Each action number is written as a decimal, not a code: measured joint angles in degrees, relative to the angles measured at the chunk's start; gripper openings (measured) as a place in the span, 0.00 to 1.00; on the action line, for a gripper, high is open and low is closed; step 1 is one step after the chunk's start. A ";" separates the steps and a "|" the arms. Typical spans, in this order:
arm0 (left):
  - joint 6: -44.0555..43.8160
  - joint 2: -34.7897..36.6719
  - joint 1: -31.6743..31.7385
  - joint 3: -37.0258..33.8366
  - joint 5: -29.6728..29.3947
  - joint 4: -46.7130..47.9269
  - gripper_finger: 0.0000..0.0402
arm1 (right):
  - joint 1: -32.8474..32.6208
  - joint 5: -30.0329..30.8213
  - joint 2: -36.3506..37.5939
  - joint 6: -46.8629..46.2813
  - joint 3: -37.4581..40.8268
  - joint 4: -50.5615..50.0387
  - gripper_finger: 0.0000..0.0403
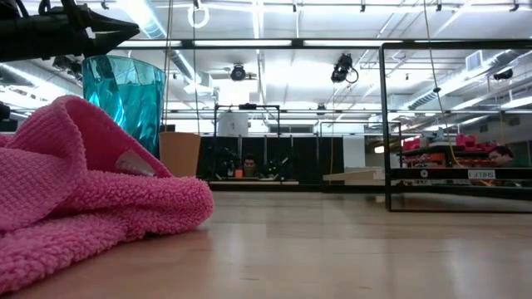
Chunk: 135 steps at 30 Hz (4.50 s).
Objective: Stack small to large cups/mugs on shelf
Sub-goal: Put the pink cup on the shelf
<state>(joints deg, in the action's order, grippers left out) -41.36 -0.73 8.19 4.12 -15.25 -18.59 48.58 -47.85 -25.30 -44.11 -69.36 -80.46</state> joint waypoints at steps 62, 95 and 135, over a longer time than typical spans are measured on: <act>14.88 -55.32 0.22 63.34 7.58 52.25 0.11 | 0.07 -3.85 -17.49 25.28 -8.82 8.51 0.32; 16.48 -55.52 0.22 63.34 7.56 52.30 0.10 | -42.71 13.65 -36.39 17.26 -8.79 58.45 0.32; 18.05 -55.52 0.21 63.30 7.56 58.18 0.11 | -105.81 57.84 -58.95 -68.90 -8.81 18.17 0.32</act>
<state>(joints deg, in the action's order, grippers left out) -23.31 -56.25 8.39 67.42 -7.68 39.59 -57.23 9.98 -84.24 -113.01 -78.17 -62.30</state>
